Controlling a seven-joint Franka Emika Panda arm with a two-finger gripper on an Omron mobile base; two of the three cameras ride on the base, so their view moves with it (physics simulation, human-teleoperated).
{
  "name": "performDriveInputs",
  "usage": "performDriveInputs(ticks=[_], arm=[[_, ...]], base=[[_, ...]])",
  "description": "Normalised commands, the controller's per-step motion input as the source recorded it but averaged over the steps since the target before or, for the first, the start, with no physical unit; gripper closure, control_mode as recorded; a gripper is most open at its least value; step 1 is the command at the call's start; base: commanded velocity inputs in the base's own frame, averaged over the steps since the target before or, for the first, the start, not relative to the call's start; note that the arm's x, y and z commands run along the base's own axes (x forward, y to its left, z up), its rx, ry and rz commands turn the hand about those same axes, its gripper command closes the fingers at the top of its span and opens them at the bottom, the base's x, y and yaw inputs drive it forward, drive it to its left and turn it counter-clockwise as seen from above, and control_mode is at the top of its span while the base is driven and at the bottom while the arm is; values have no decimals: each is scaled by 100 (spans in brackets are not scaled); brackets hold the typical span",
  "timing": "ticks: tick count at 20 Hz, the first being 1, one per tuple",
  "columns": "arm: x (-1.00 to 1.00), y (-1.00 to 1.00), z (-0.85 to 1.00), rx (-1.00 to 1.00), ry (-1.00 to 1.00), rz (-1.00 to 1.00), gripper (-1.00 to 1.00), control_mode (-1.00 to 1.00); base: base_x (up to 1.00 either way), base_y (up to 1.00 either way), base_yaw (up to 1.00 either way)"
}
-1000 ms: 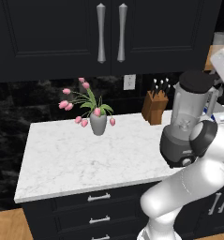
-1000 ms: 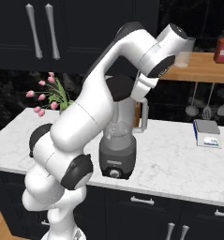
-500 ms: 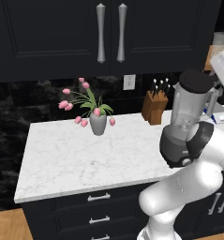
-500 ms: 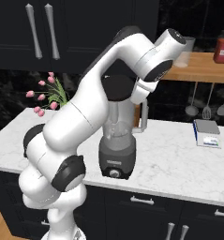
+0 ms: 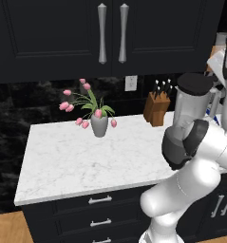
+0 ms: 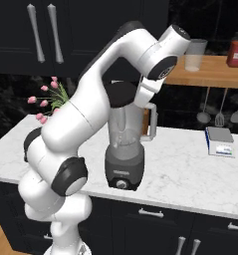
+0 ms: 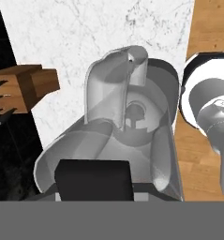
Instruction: Close the lid blender by securely placing the lid on top.
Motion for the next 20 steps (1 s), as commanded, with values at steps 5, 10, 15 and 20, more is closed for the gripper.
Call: performDriveInputs(ticks=[5, 10, 15, 20], arm=[[-13, 5, 0, 0, 0, 2, 100, -100], [-26, 18, -6, -1, 0, 5, 100, -100], [-2, -19, 0, 0, 0, 1, 100, -100], [30, -39, 4, 6, 0, -3, 100, -100]], base=[[0, 0, 0], [0, 0, 0], [0, 0, 0], [0, 0, 0]])
